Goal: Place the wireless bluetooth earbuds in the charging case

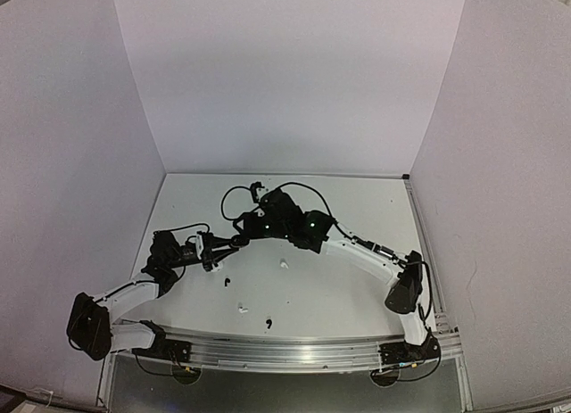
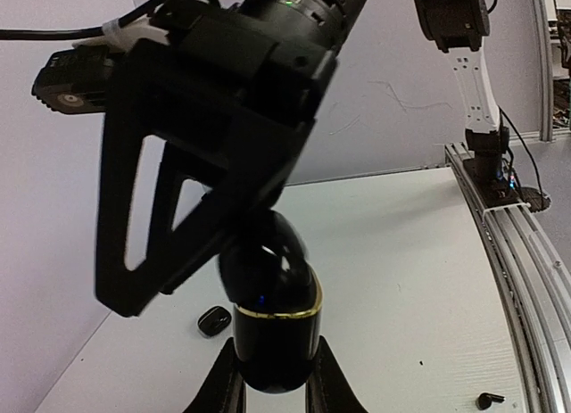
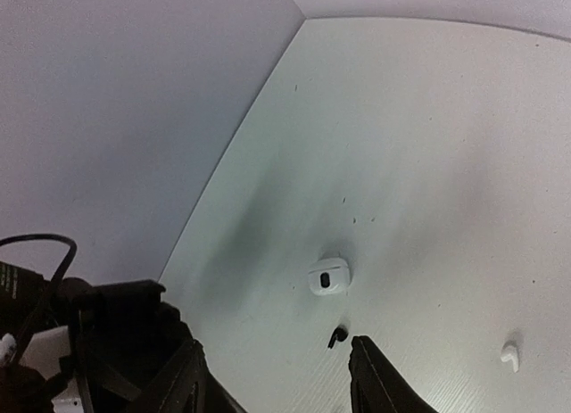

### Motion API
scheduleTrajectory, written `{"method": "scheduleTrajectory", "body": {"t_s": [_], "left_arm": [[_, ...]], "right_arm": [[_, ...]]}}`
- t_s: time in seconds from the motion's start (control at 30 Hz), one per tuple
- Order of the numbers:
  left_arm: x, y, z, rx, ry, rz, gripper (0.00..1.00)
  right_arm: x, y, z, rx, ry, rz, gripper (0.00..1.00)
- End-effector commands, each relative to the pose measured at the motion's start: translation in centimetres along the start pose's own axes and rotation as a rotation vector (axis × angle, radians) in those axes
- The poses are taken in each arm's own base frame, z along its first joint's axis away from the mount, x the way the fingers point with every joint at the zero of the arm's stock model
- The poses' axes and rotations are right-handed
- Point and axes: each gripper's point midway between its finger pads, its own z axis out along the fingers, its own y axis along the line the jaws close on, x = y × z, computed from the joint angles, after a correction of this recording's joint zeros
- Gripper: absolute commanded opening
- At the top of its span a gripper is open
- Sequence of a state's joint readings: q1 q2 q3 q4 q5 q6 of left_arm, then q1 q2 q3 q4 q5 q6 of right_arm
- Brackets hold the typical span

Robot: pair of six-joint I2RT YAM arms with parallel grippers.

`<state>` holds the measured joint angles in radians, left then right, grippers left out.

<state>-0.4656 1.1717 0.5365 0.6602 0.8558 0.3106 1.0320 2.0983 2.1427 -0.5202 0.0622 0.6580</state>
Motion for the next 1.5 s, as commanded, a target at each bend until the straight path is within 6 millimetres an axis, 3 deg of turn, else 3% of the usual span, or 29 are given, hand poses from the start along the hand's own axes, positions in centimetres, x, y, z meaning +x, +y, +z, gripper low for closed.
{"method": "scheduleTrajectory", "body": {"t_s": [0.0, 0.2, 0.37, 0.5, 0.57, 0.67, 0.83, 0.97, 1.17, 1.47], "left_arm": [[-3.0, 1.9, 0.3, -0.053, -0.05, -0.013, 0.0], [-3.1, 2.6, 0.4, -0.074, -0.053, -0.129, 0.0], [-4.5, 2.5, 0.4, 0.001, -0.116, -0.436, 0.0], [-5.8, 2.5, 0.6, 0.079, -0.176, -0.697, 0.0], [-6.4, 2.6, 0.8, 0.102, -0.188, -0.765, 0.0], [-7.2, 3.1, 0.7, 0.089, -0.211, -0.785, 0.0], [-8.8, 3.3, 0.6, 0.11, -0.251, -0.796, 0.0], [-8.5, 3.1, 0.7, 0.113, -0.245, -0.797, 0.0], [-8.6, 2.8, 0.7, 0.122, -0.247, -0.78, 0.0], [-8.7, 2.7, 0.7, 0.13, -0.246, -0.763, 0.0]], "right_arm": [[0.3, 3.3, -3.1, -0.12, 0.045, -0.026, 0.48], [0.3, 3.1, -5.5, -0.106, 0.024, -0.074, 0.51], [-1.8, 2.7, -9.2, -0.069, -0.07, -0.202, 0.64], [-2.3, 2.1, -9.6, -0.141, -0.028, -0.226, 0.83], [-2.3, 1.7, -9.1, -0.176, 0.0, -0.209, 0.83], [-2.0, 2.8, -8.1, -0.267, 0.051, -0.213, 0.79], [-1.8, 3.7, -6.6, -0.327, 0.079, -0.216, 0.64], [-2.2, 4.7, -6.6, -0.394, 0.062, -0.212, 0.53], [-2.3, 5.3, -6.1, -0.449, 0.065, -0.188, 0.46], [-2.4, 5.7, -5.4, -0.49, 0.071, -0.174, 0.25]]}}
